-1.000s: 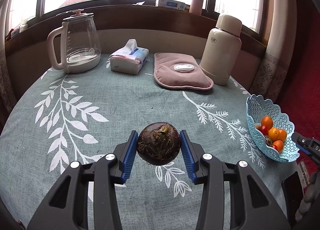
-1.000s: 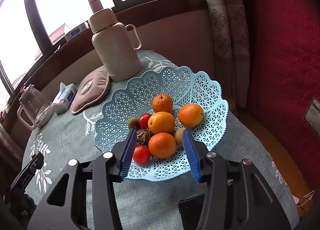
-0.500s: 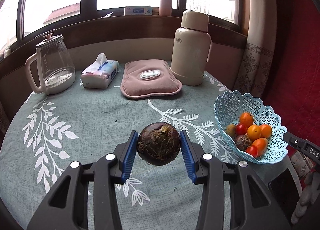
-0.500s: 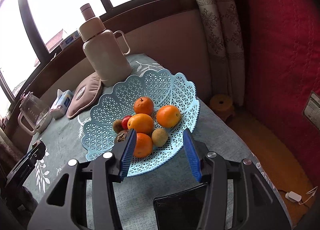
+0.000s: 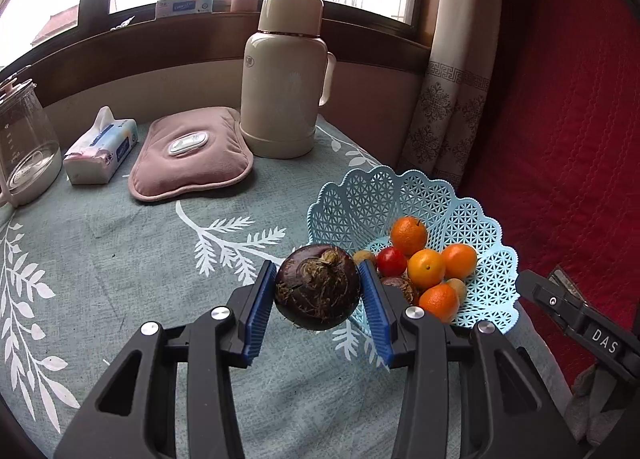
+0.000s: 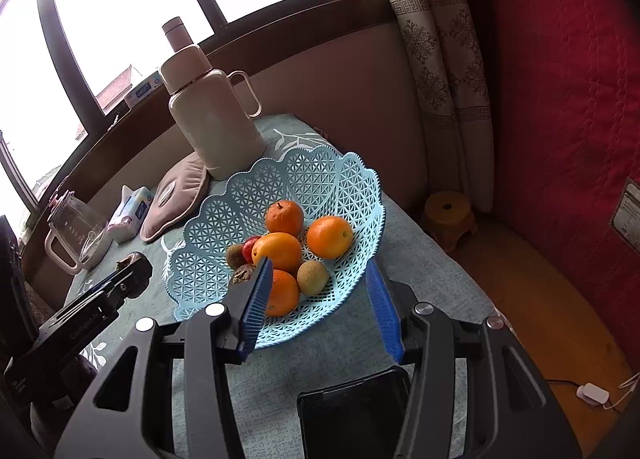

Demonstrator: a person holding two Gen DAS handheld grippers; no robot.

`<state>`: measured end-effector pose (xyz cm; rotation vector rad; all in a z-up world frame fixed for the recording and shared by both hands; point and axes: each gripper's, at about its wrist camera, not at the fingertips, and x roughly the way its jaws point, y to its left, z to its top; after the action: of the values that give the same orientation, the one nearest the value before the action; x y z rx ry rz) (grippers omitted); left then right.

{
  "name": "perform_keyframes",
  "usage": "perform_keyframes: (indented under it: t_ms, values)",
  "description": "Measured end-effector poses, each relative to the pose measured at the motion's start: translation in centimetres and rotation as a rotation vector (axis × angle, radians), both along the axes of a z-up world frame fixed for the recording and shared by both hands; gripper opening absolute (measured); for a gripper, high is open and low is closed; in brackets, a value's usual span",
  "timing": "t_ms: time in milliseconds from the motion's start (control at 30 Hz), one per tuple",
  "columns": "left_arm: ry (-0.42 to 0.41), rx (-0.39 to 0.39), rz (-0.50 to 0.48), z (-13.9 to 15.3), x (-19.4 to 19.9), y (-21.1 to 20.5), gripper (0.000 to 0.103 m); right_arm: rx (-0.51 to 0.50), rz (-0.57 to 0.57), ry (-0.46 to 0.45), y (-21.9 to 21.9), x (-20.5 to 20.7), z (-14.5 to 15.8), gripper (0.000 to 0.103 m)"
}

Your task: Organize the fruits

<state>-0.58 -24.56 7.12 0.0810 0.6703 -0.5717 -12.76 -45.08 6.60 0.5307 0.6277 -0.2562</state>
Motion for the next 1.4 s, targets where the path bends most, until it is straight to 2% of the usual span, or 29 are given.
perform_keyframes:
  t_ms: [233, 667, 700, 767, 933, 1033, 1167, 1267, 1333, 1367, 1400]
  values:
    - [0.002, 0.032, -0.059, -1.0, 0.4, -3.1, 0.043, 0.007, 0.008, -0.012, 0.0, -0.1, 0.0, 0.05]
    - [0.009, 0.069, -0.074, -2.2, 0.9, -5.3, 0.044, 0.026, 0.032, -0.015, 0.1, -0.1, -0.1, 0.05]
    - [0.006, 0.068, -0.076, -2.2, 0.8, -5.3, 0.046, 0.026, 0.032, -0.015, 0.1, -0.1, -0.1, 0.05]
    - [-0.007, 0.066, -0.073, -2.0, 0.6, -5.3, 0.055, 0.026, 0.031, -0.015, 0.0, -0.1, -0.1, 0.05]
    - [-0.047, 0.079, -0.072, -1.6, -0.1, -5.3, 0.061, 0.025, 0.029, -0.015, 0.1, -0.1, -0.1, 0.051]
    - [-0.074, 0.091, -0.069, -1.4, -0.5, -5.2, 0.063, 0.022, 0.024, -0.021, 0.1, -0.2, 0.0, 0.059]
    - [-0.103, 0.102, -0.064, -1.0, -1.0, -5.1, 0.064, 0.006, 0.021, -0.023, 0.2, -0.3, 0.2, 0.059]
    - [-0.127, 0.106, -0.06, -0.7, -1.5, -5.0, 0.074, -0.002, 0.014, -0.027, 0.2, -0.4, 0.3, 0.061]
    - [-0.144, 0.113, -0.059, -0.5, -1.8, -4.9, 0.076, -0.002, 0.002, -0.036, 0.1, -0.6, 0.5, 0.07]
    - [-0.151, 0.114, -0.061, -0.4, -2.0, -4.8, 0.086, -0.001, -0.005, -0.04, 0.0, -0.7, 0.5, 0.073]
    - [-0.162, 0.114, -0.06, -0.3, -2.2, -4.8, 0.09, 0.001, -0.012, -0.044, -0.1, -0.8, 0.6, 0.08]
